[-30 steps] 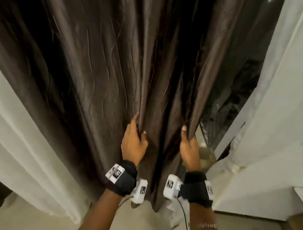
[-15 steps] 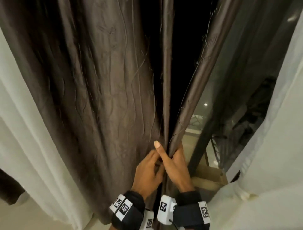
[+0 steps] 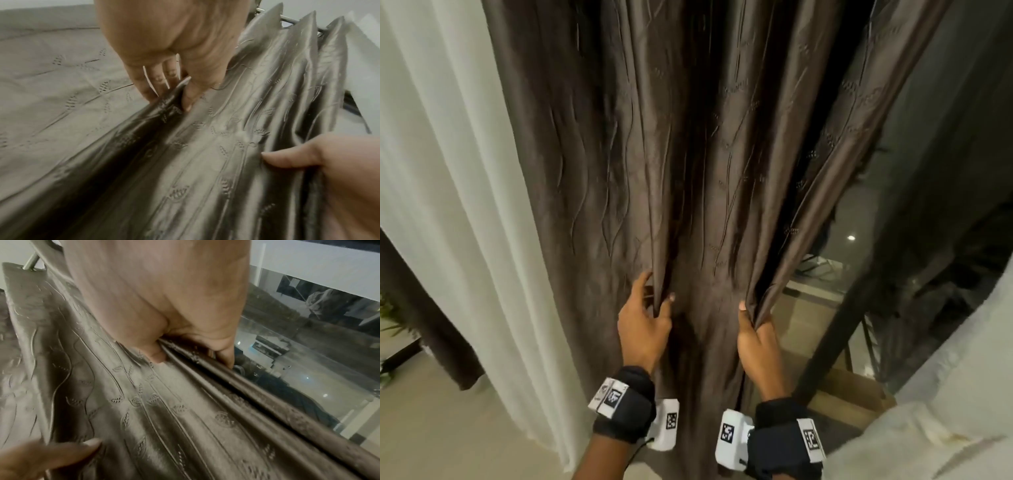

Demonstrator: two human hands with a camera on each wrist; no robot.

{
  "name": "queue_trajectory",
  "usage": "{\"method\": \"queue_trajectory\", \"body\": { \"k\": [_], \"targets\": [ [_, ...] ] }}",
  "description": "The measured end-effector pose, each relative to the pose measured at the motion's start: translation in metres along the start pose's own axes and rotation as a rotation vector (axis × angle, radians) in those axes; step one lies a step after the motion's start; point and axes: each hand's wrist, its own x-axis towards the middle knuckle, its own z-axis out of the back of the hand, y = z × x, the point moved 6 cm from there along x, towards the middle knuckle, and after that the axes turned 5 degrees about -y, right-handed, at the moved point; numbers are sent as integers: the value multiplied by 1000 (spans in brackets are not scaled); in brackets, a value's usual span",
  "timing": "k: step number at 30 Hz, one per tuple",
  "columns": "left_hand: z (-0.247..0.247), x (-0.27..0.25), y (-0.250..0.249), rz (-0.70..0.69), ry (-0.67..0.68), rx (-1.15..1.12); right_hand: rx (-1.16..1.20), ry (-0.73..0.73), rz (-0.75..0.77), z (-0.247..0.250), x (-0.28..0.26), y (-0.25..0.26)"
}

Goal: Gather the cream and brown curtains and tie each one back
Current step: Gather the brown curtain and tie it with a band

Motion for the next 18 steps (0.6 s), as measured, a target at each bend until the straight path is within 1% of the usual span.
{"method": "queue_trajectory", "body": {
  "k": [2, 3, 4, 6, 8, 10, 11, 12, 13, 14, 15, 16, 17, 18],
  "targets": [
    [3, -7, -12, -50, -44, 26, 35, -16, -22, -8, -6, 10],
    [3, -10, -15, -101, -45, 35, 43, -17, -39, -13, -8, 16],
    [-1, -13, -18, -163, -19, 41, 35, -10, -50, -20, -11, 22],
    [-12, -22, -22, -295, 95, 47, 14, 40, -66, -34, -16, 29],
    [-21, -30, -24, -392, 267, 29, 26, 87, -63, -53, -23, 34],
    [-26, -35, -29, -445, 390, 4, 75, 55, -51, -61, -25, 38],
    [-26, -36, -31, -461, 428, 5, 107, 18, -36, -62, -24, 38],
    [-22, -33, -32, -492, 434, 17, 140, -37, -20, -64, -22, 39],
    [-14, -29, -35, -532, 394, 33, 161, -95, -21, -63, -19, 38],
    [-1, -23, -37, -571, 302, 34, 179, -147, -25, -63, -15, 37],
    [17, -15, -39, -594, 164, 20, 196, -183, -46, -64, -12, 35],
    [37, -9, -41, -600, -1, 9, 212, -201, -60, -64, -10, 33],
    [57, 0, -42, -583, -166, 8, 217, -211, -86, -65, -10, 33],
    [75, 8, -41, -543, -300, 17, 218, -225, -103, -66, -9, 31]
  ]
}}
